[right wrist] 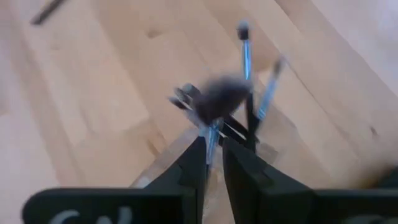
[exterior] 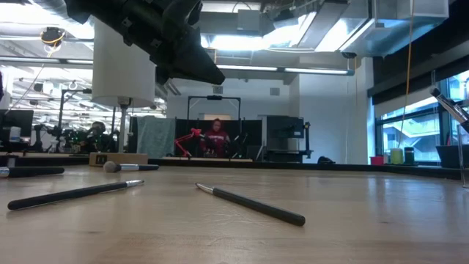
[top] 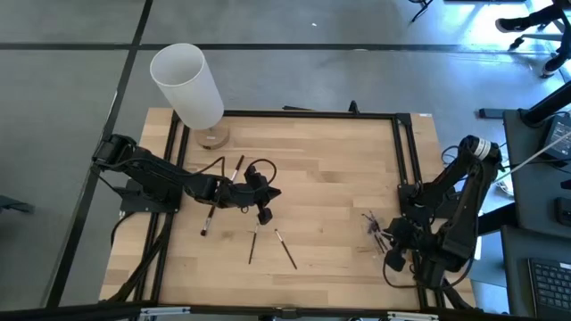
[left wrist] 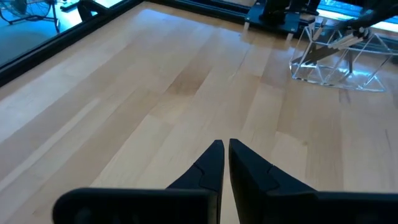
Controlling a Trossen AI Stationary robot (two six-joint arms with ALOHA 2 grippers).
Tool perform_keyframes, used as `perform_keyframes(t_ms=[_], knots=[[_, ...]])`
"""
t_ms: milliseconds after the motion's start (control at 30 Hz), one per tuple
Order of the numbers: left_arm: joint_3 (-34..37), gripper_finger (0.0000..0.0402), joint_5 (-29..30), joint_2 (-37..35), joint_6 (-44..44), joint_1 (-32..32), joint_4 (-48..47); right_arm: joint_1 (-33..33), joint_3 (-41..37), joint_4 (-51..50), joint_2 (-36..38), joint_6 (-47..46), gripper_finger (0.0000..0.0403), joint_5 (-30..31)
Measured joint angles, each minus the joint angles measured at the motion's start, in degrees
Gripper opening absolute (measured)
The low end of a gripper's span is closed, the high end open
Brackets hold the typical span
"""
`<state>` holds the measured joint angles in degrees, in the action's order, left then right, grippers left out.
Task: Put items in baskets/containers
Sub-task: Put the black highlighter brush into the transparent organizer, then put the black eyeshadow brush into the transparent organizer
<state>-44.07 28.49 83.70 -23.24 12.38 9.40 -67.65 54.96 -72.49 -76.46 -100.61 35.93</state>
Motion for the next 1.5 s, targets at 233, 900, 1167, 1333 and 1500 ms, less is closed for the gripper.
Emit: perform_keyframes(t_ms=[233, 900, 1167, 1333, 1500], knots=[[0.0, 0.002, 0.0, 0.0, 0.0, 0.0, 0.1, 2.6, 0.0, 0.2, -0.6, -1.3, 0.0073, -1.3], [0.0, 0.002, 10.4, -12.0, -4.1, 0.0, -23.8, 33.5, 10.1, 18.1, 1.0, 34.5, 0.0089, -1.4], [0.0, 0.002, 16.4, -11.5, -8.0, 0.0, -34.3, 43.8, 11.3, 51.5, -12.2, 56.5, 0.0088, -21.0], [0.0, 0.002, 16.9, -11.5, -12.6, 0.0, -40.9, 46.7, 19.9, 48.1, -22.8, 59.3, 0.0088, -21.8], [0.0, 0.002, 20.2, -11.5, -13.3, 0.0, -42.2, 48.2, 30.8, 40.4, -34.1, 60.4, 0.0088, -22.0]])
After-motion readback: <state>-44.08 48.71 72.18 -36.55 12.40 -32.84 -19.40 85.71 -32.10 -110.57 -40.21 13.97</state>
